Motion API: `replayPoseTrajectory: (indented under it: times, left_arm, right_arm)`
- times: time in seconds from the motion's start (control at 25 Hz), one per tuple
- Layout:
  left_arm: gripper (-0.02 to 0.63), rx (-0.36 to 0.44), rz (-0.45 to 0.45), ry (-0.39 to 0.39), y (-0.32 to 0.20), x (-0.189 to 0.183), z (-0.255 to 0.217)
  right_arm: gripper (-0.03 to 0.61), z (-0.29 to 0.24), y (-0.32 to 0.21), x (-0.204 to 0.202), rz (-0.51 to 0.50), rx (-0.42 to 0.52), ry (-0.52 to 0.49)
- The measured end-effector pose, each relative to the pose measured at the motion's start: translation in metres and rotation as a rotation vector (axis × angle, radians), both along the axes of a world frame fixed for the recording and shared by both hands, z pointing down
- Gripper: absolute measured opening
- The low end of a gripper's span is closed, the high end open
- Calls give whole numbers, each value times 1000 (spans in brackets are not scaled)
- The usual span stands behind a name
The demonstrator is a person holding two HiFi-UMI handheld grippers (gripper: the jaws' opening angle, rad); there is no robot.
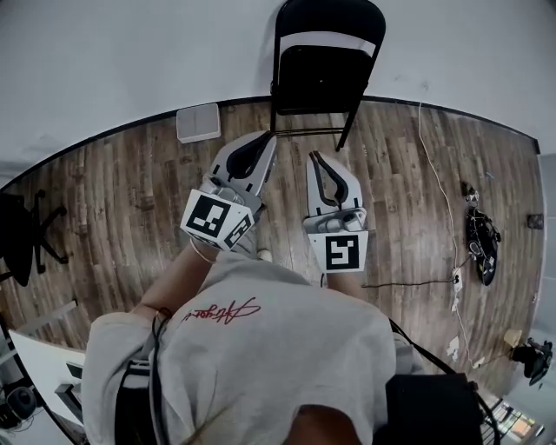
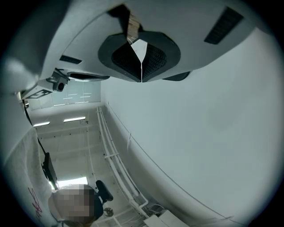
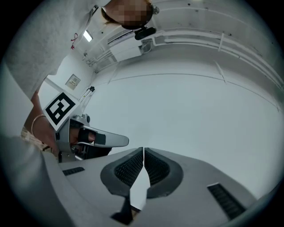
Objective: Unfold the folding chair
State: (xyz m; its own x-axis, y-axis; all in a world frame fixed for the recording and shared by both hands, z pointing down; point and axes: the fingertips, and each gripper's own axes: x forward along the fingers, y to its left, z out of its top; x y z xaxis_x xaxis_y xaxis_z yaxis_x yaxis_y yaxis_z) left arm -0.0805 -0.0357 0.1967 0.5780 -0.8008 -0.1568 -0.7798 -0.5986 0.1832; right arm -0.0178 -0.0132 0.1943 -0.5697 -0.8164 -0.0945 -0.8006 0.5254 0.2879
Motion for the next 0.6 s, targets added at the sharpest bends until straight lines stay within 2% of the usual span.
replayPoseTrajectory:
  times: [0.16, 0.36, 0.6]
  left_arm:
    - [17, 4, -6, -12, -54, -4, 10]
    - [17, -5, 22, -48, -155, -12, 26]
    - [17, -29, 70, -67, -263, -20, 22]
  right_arm:
    - [18, 15, -52, -3, -13, -26, -23]
    - [18, 29, -153, -13, -4, -34, -6]
    - [18, 11, -255, -26, -4, -17, -30]
